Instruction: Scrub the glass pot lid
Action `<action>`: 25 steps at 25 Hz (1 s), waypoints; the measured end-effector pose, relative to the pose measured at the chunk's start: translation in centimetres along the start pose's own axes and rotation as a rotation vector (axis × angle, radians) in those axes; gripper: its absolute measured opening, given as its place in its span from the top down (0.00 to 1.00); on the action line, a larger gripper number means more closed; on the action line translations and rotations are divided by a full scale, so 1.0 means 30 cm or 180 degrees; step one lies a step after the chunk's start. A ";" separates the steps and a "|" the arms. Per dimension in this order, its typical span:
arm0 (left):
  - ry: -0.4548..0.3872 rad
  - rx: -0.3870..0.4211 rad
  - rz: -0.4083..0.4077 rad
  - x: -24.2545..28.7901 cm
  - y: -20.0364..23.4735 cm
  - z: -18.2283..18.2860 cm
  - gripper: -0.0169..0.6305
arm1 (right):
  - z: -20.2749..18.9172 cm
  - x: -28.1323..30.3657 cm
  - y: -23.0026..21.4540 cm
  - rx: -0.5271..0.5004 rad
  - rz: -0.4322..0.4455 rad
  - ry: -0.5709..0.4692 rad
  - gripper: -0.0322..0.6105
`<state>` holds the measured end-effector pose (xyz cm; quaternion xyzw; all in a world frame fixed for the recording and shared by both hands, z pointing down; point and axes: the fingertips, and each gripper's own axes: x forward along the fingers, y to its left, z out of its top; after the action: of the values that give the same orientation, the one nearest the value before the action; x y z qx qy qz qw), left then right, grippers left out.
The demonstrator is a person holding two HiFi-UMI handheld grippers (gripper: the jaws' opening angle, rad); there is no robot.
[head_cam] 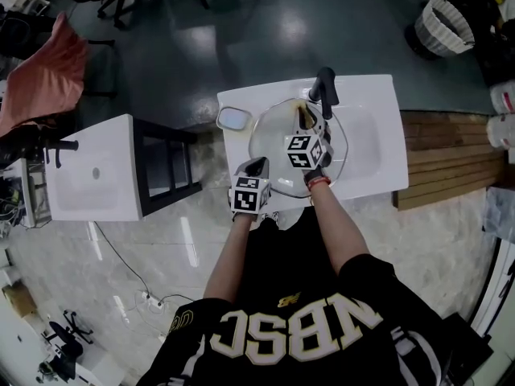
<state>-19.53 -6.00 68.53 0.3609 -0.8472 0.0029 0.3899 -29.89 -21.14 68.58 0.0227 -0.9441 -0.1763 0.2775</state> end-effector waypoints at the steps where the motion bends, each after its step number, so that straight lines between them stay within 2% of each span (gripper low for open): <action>1: 0.0000 -0.0005 0.0001 -0.001 0.001 -0.001 0.95 | -0.005 -0.003 -0.005 -0.0012 -0.0019 0.0014 0.84; 11: -0.0041 -0.0160 0.0028 -0.022 0.025 0.012 0.95 | -0.046 -0.030 -0.054 0.0003 -0.0163 0.0152 0.84; 25: -0.0009 -0.0132 0.0047 -0.013 0.023 0.013 0.95 | -0.118 -0.068 -0.126 0.0004 -0.0276 0.0417 0.84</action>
<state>-20.04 -5.38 68.19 0.3465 -0.8503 -0.0123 0.3960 -26.50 -25.54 68.99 0.0752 -0.9222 -0.1857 0.3308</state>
